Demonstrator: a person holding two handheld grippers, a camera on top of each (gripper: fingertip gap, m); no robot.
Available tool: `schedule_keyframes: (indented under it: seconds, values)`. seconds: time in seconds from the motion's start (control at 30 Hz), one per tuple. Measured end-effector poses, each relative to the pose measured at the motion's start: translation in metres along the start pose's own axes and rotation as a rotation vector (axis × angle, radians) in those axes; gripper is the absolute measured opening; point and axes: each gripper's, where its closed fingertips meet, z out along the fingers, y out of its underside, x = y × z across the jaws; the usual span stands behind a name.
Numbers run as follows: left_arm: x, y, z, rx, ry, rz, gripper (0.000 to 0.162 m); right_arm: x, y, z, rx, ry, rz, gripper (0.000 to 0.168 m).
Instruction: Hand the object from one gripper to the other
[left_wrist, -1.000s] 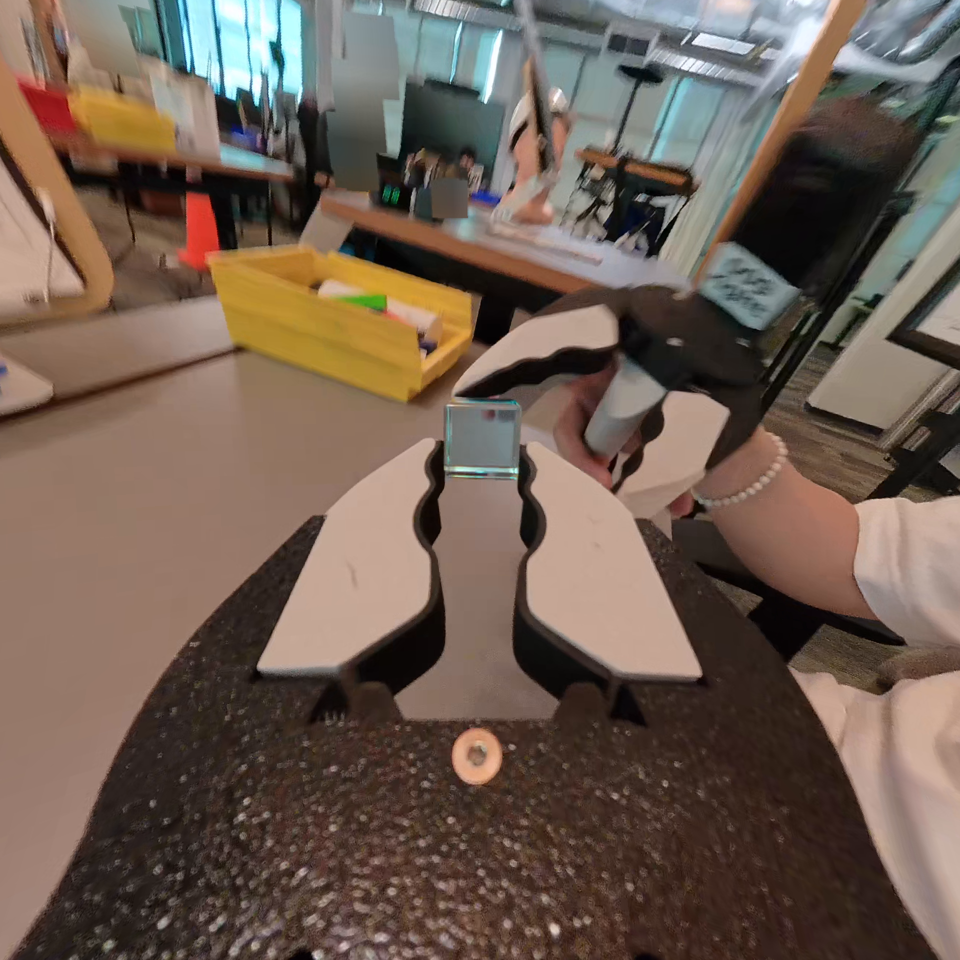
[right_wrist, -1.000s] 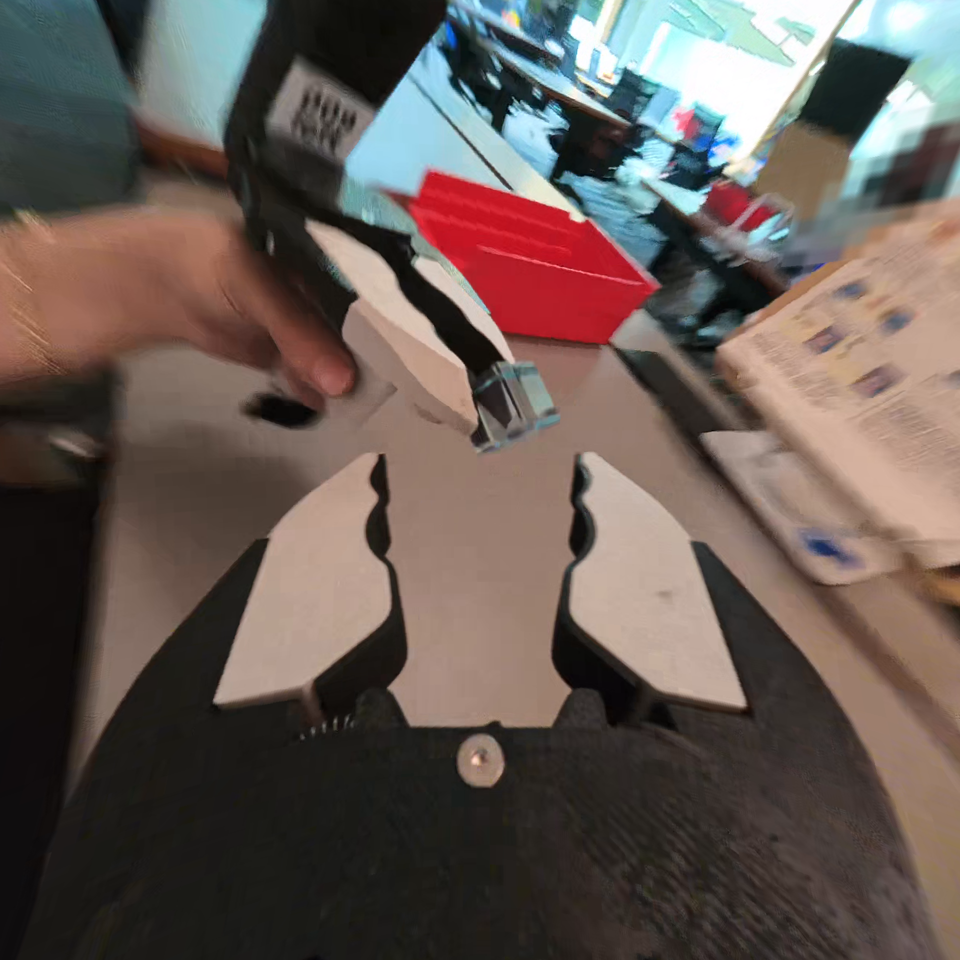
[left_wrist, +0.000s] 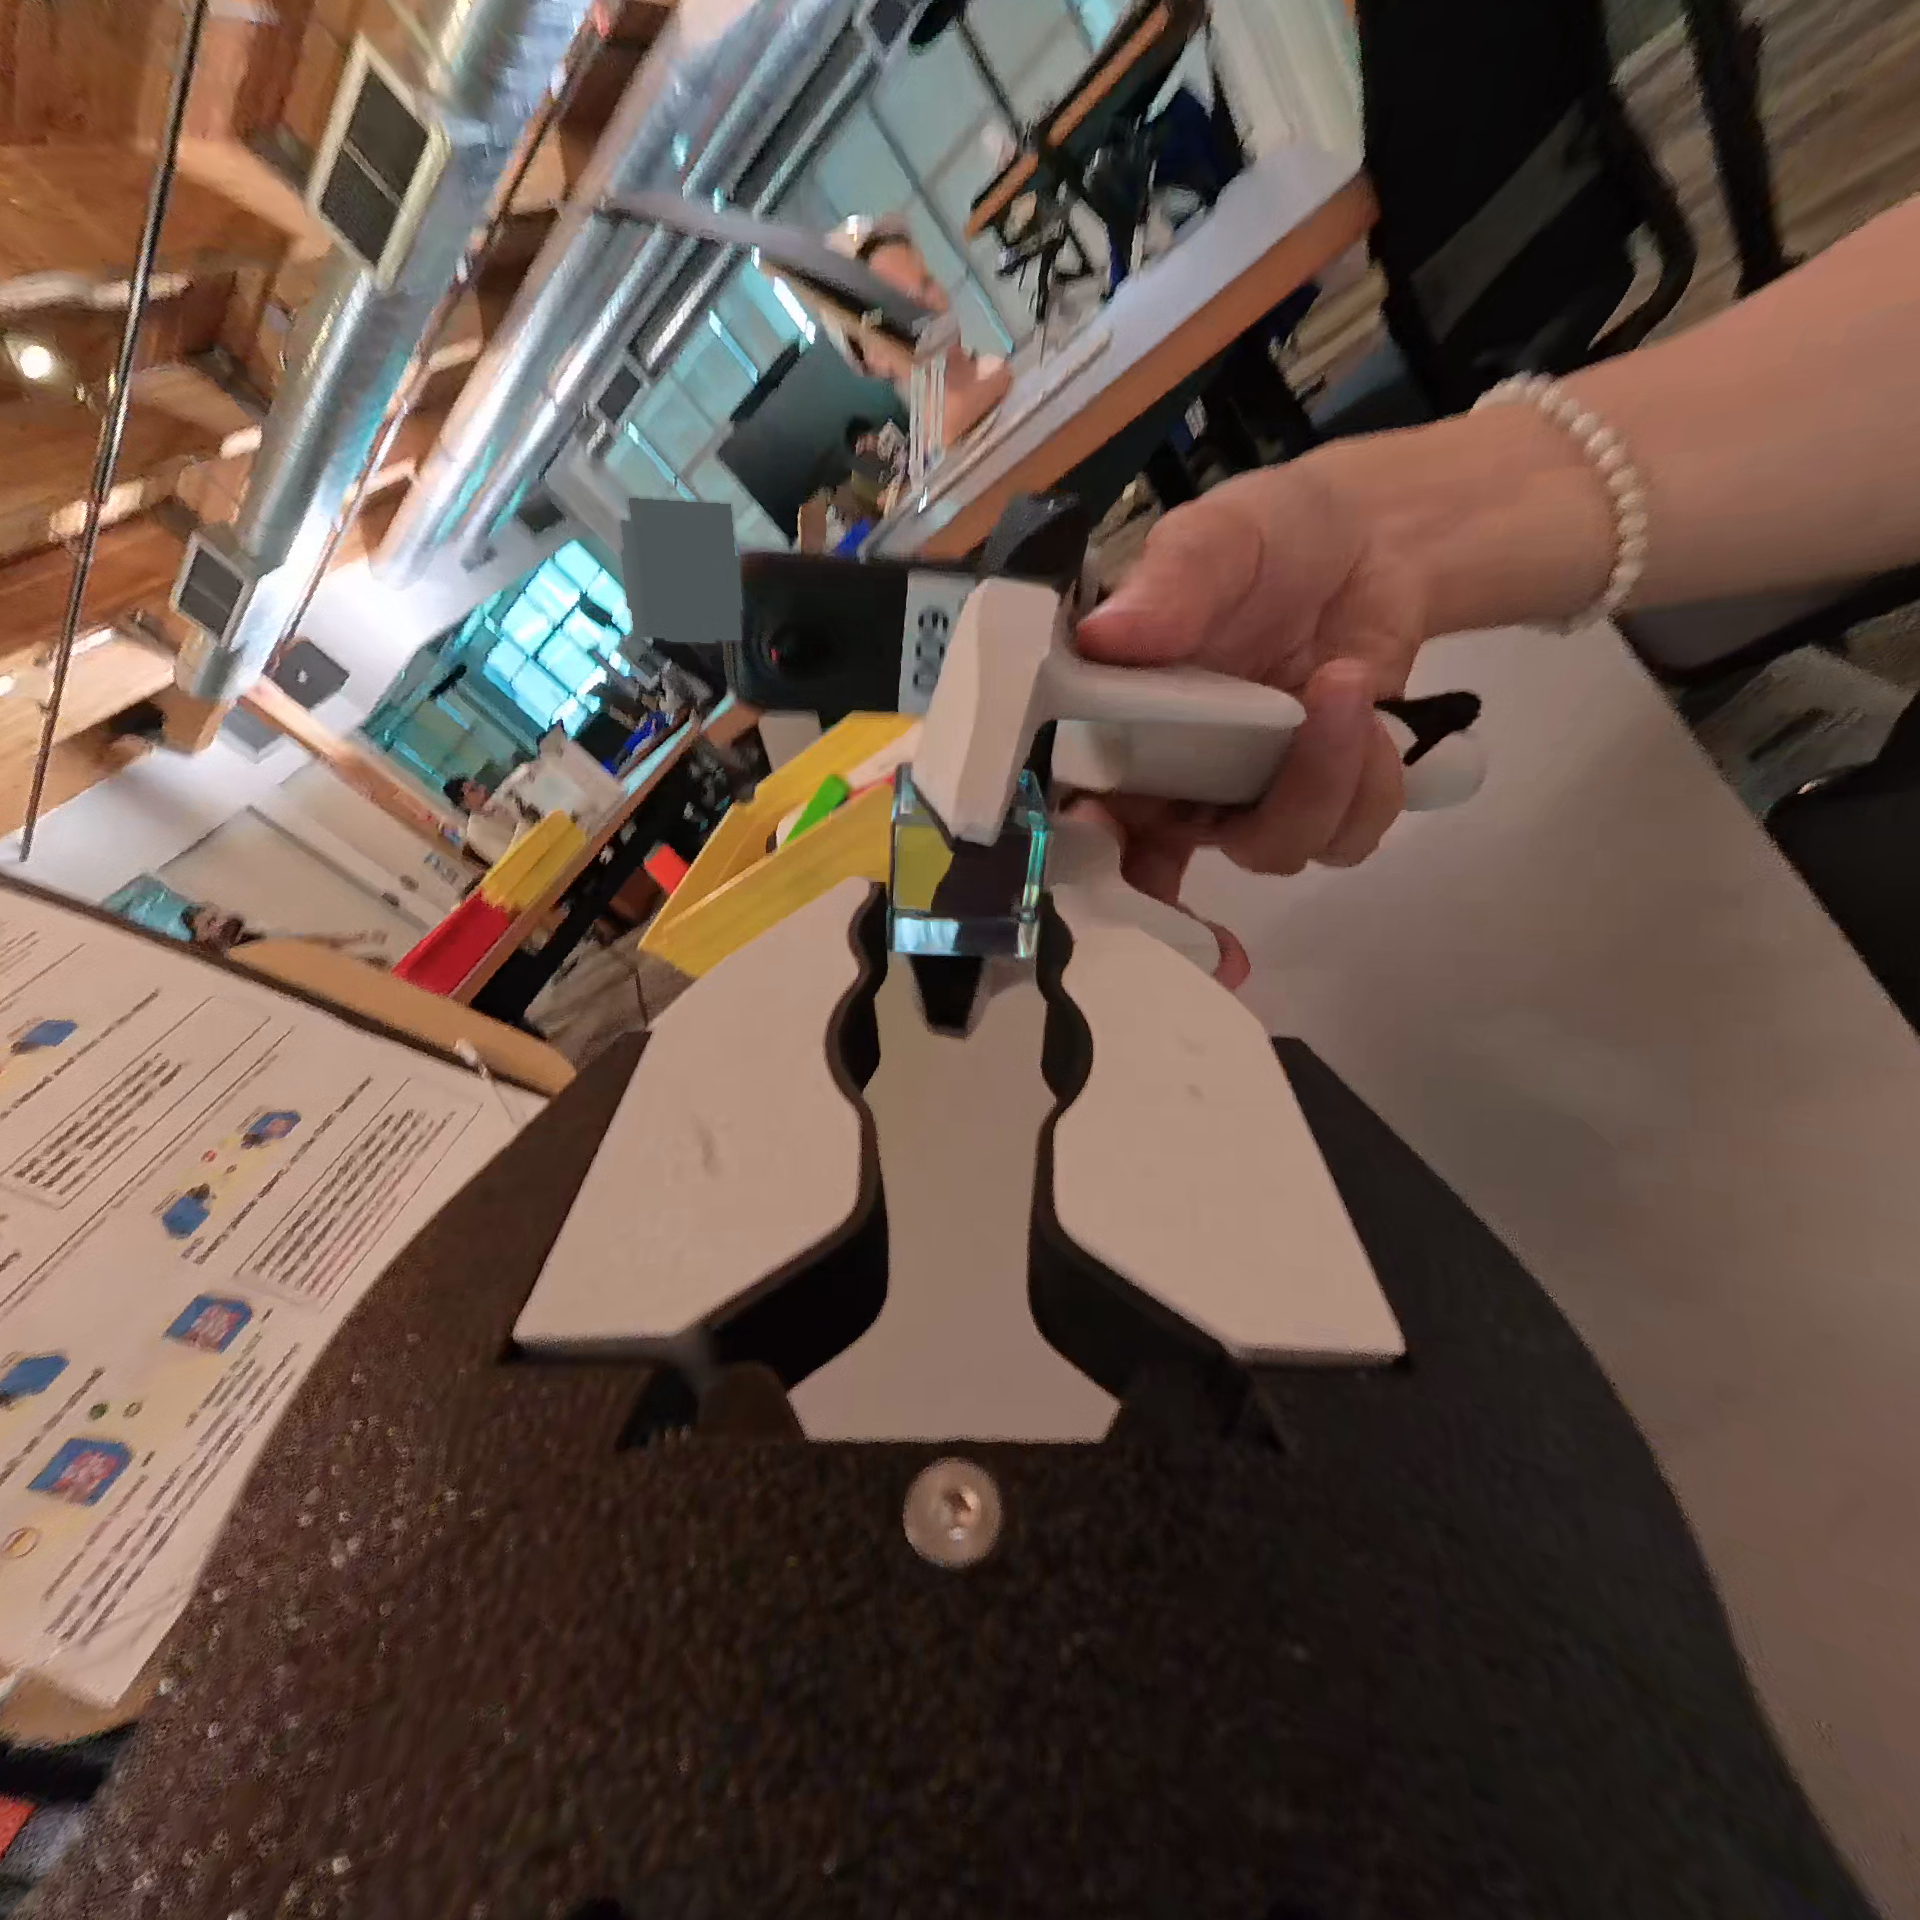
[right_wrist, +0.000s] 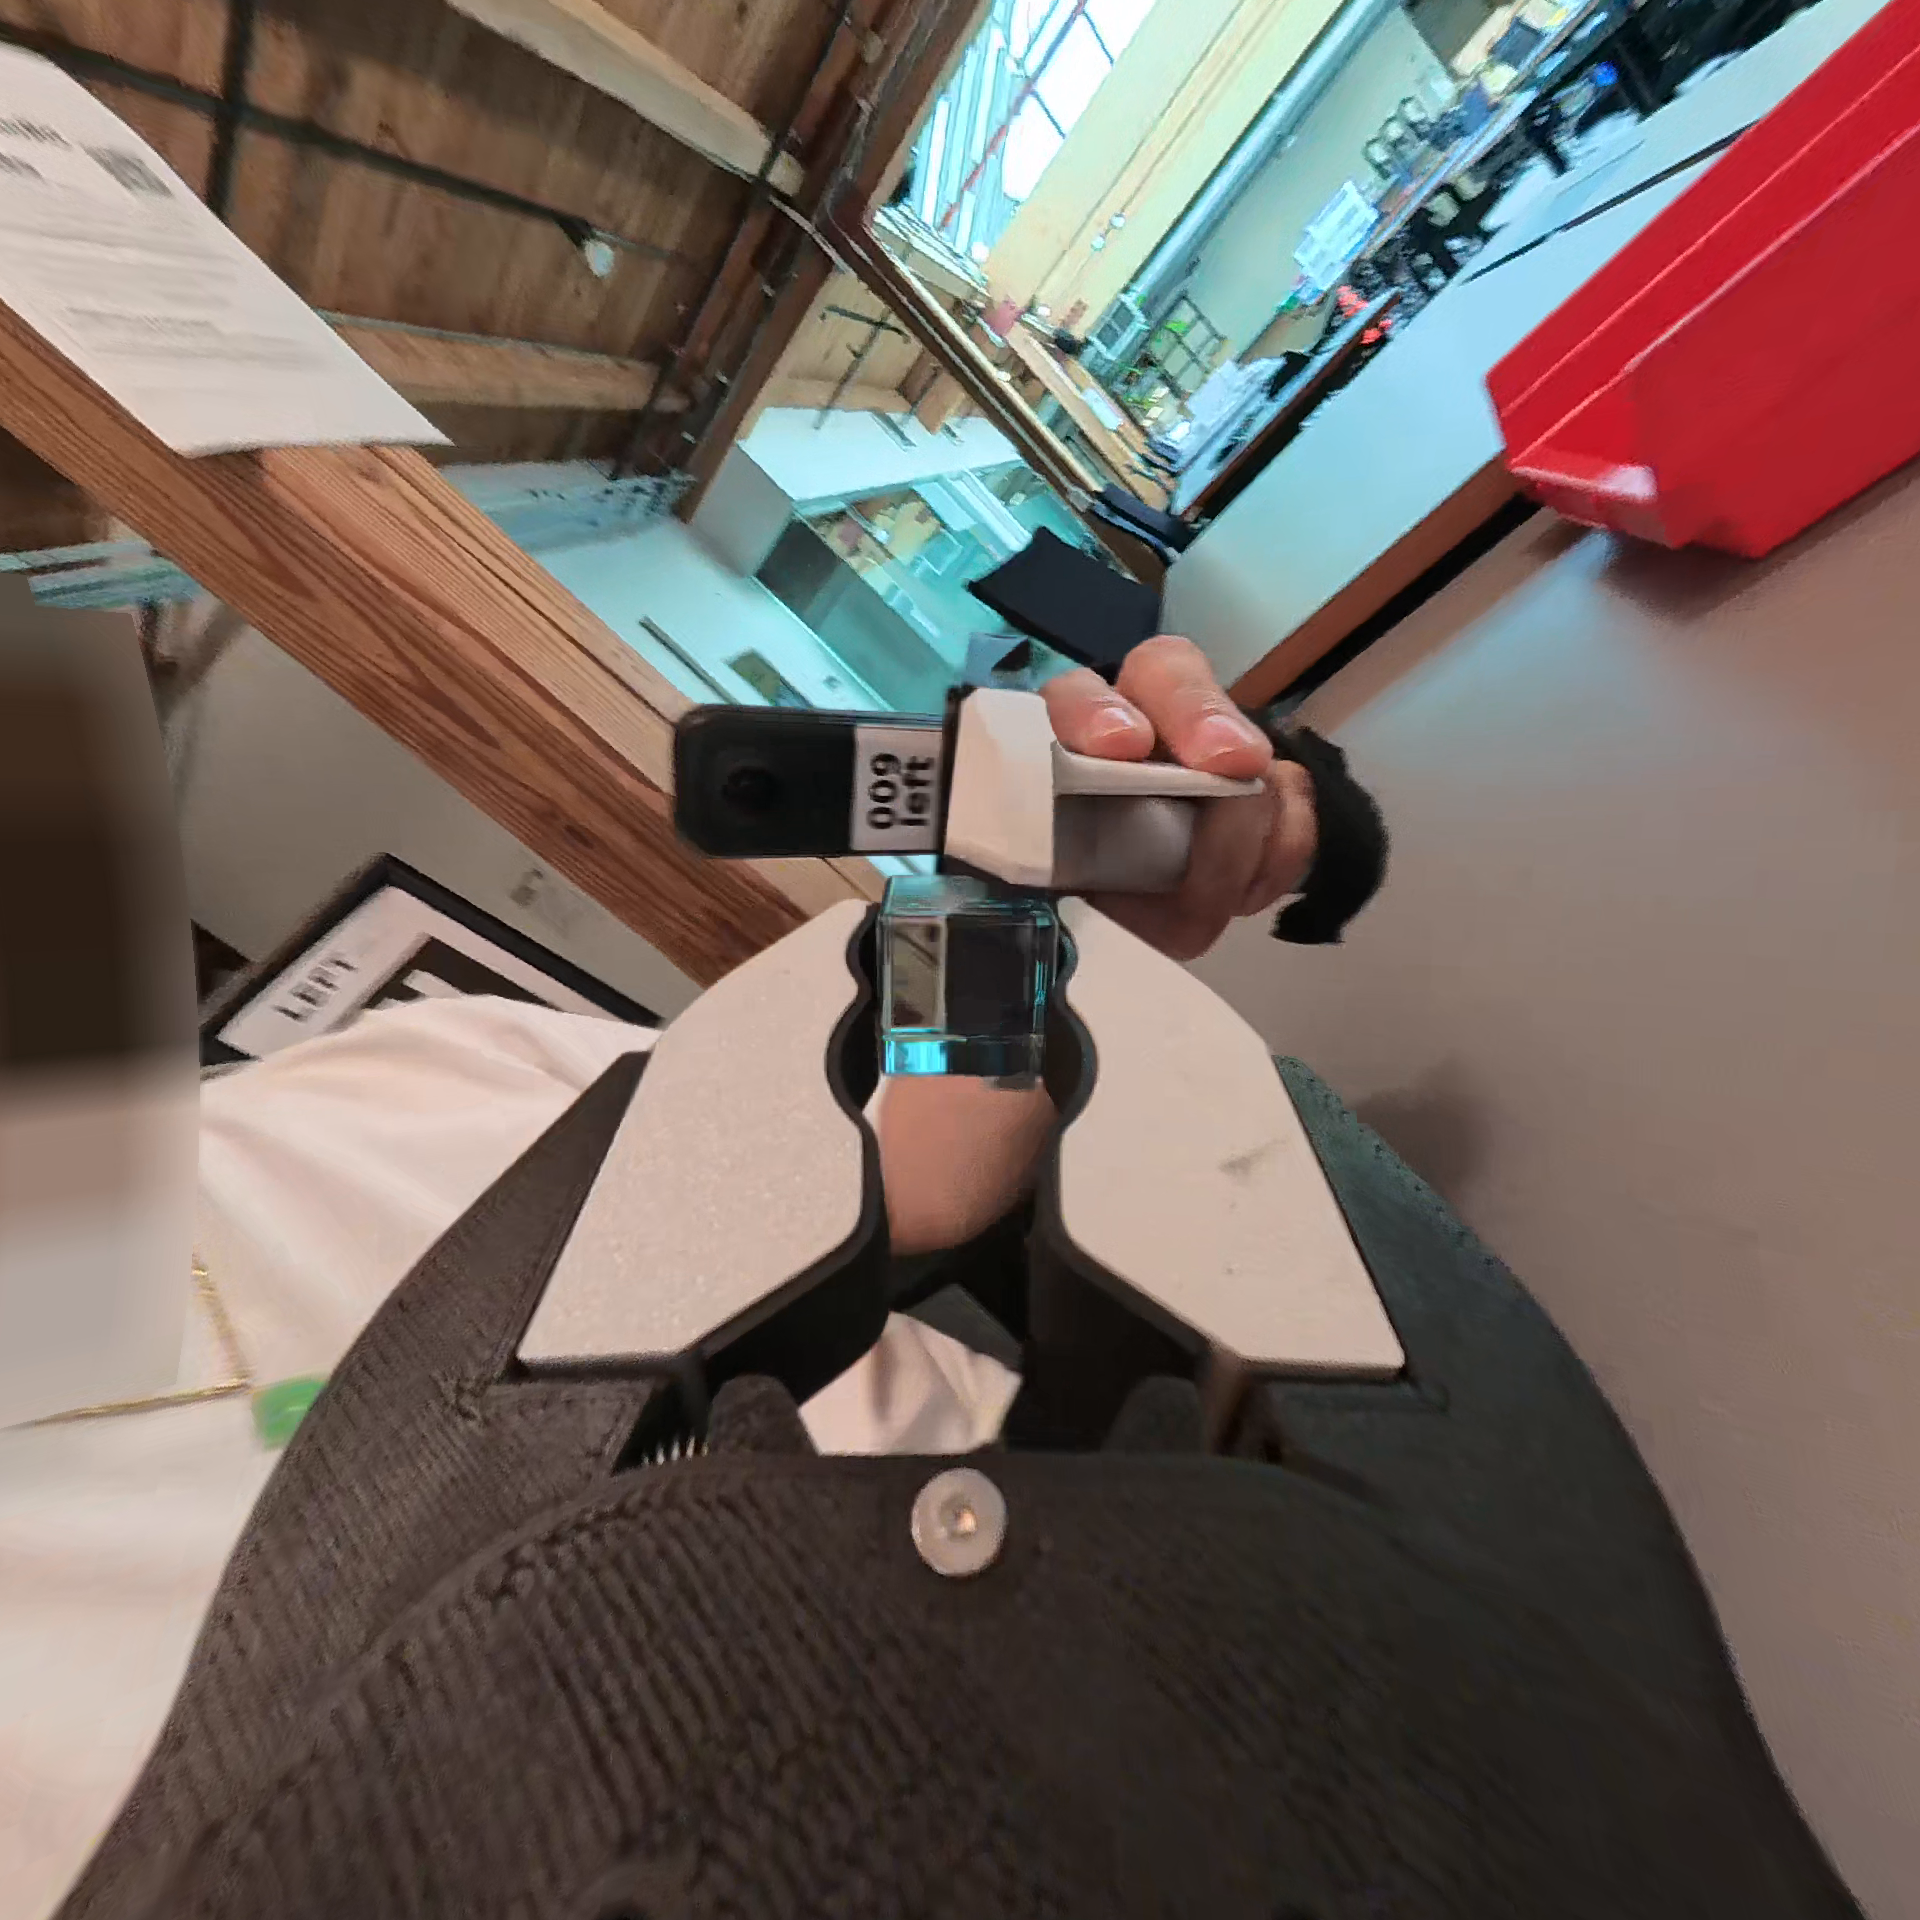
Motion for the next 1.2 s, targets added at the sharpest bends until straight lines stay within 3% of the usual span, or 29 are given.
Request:
schedule_keyframes:
  seconds: [0.03,0.17,0.33,0.47,0.63,0.77,0.97,1.03,1.2]
  values:
    - [-0.001,0.005,0.000,-0.040,-0.009,0.001,0.027,0.005,0.000,-0.001,-0.013,0.048,-0.045,0.028]
    - [-0.004,0.020,-0.005,-0.157,0.003,-0.171,0.048,0.029,-0.012,-0.021,-0.077,0.384,-0.425,0.028]
    - [-0.027,0.013,-0.009,-0.180,-0.059,-0.757,0.053,0.049,-0.032,-0.056,-0.280,0.849,-1.029,0.028]
    - [-0.010,0.015,0.001,-0.257,0.001,-1.051,0.053,0.053,-0.028,-0.051,-0.459,1.001,-1.389,0.028]
    - [0.001,0.027,0.012,-0.305,0.009,-1.122,0.046,0.057,-0.022,-0.041,-0.621,1.111,-1.688,0.027]
    - [0.007,0.025,0.015,-0.296,0.048,-1.100,0.027,0.057,-0.020,-0.038,-0.663,1.120,-1.745,0.028]
    - [0.007,0.026,0.015,-0.257,0.072,-0.998,0.026,0.057,-0.020,-0.039,-0.631,1.117,-1.751,0.031]
    - [0.004,0.024,0.013,-0.217,0.083,-0.974,0.026,0.053,-0.017,-0.037,-0.553,1.033,-1.610,0.033]
    - [-0.027,-0.003,-0.006,0.054,0.027,-0.786,0.026,0.022,-0.009,-0.026,-0.245,0.601,-0.887,0.088]
